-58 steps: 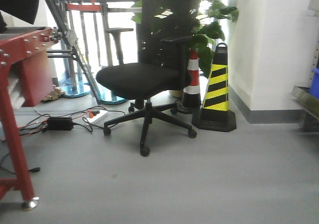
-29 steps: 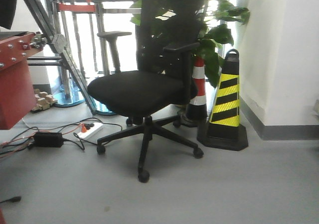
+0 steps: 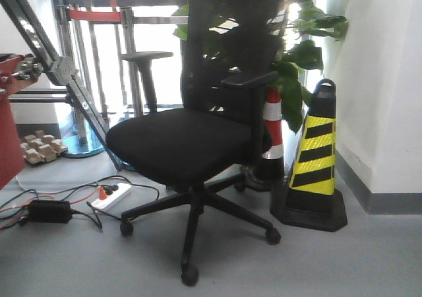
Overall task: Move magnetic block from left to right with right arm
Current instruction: 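Drive the base toward the office chair and traffic cone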
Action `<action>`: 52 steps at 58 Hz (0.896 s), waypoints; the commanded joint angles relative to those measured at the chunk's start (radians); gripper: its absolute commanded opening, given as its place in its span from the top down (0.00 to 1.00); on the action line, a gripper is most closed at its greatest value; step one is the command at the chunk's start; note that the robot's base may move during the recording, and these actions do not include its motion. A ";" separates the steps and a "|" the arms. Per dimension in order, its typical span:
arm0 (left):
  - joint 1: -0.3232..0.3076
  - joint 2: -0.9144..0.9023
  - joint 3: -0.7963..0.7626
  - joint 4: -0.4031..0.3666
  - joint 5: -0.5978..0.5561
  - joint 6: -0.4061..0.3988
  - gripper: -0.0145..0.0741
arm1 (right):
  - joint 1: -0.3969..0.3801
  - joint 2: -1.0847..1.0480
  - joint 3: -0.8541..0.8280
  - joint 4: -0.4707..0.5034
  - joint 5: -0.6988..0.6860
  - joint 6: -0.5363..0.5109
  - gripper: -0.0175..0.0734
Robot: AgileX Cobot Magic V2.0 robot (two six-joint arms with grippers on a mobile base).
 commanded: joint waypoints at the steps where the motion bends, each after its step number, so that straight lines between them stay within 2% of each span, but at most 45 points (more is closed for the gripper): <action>1: -0.004 -0.011 0.008 -0.005 -0.084 -0.002 0.97 | -0.005 0.011 -0.031 -0.010 -0.090 -0.005 0.50; 52: -0.004 -0.011 0.008 -0.005 -0.084 -0.002 0.97 | -0.005 0.011 -0.031 -0.010 -0.090 -0.005 0.50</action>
